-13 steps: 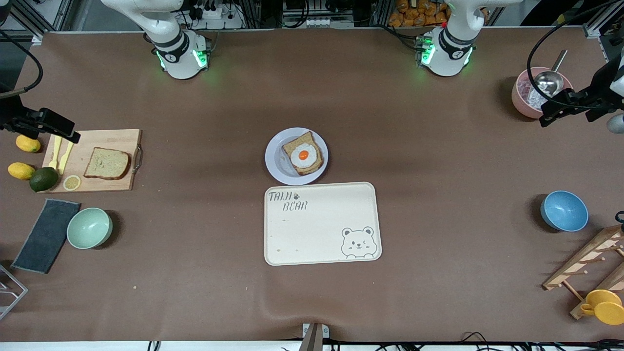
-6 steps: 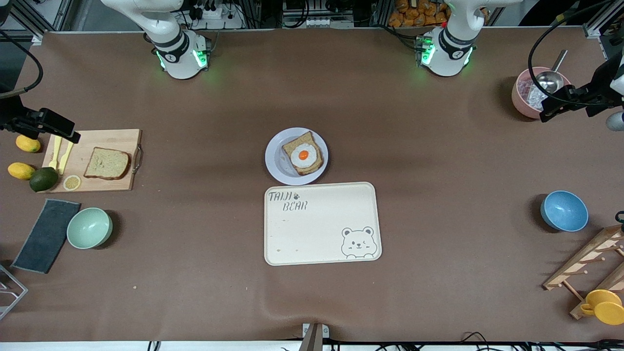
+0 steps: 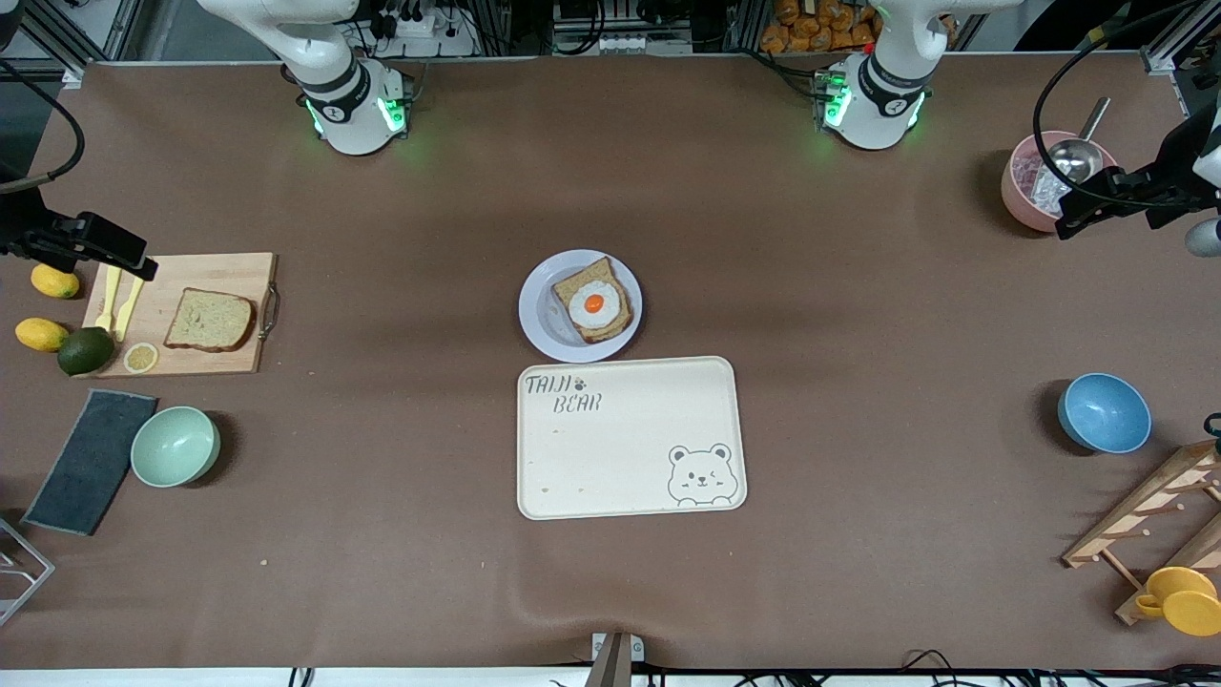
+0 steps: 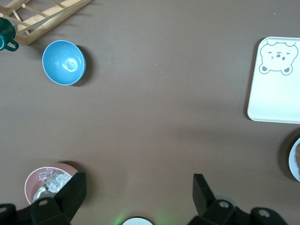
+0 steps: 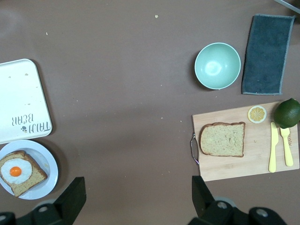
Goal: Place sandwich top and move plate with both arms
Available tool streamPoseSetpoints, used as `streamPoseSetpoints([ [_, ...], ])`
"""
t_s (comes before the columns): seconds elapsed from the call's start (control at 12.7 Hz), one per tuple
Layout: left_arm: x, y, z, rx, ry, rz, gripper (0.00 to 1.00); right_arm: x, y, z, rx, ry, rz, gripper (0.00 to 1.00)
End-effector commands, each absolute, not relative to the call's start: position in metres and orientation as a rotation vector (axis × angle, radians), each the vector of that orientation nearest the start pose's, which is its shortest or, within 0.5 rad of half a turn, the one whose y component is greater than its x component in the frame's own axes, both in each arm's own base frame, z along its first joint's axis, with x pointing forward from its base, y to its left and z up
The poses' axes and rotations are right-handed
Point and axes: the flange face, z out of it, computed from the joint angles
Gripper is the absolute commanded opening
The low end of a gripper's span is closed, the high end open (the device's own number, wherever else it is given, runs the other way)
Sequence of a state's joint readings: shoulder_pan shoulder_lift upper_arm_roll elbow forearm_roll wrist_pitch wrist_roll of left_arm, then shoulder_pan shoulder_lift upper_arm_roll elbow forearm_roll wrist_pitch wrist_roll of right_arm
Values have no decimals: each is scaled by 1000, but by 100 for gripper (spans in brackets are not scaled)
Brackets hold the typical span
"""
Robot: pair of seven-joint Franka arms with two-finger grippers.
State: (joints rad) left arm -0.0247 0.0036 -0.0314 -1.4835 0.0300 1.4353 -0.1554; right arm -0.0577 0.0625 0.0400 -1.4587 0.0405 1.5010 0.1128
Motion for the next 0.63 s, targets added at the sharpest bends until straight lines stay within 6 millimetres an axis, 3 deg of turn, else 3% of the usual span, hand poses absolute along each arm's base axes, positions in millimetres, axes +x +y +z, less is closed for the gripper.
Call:
streamPoseSetpoints([
  [0.0,541,-23,652,-3079,-163,74,100,565,-19,632,-3086,145,52,100],
  [0.08,541,-20,653,-3079,-170,72,100,565,-25,620,-3089,88,86,100],
  [0.39,544,-21,650,-3080,-165,72,100,575,-91,581,-3061,202,181,100],
  [0.55,545,-21,648,-3080,-164,74,100,579,-110,565,-3047,207,209,100],
])
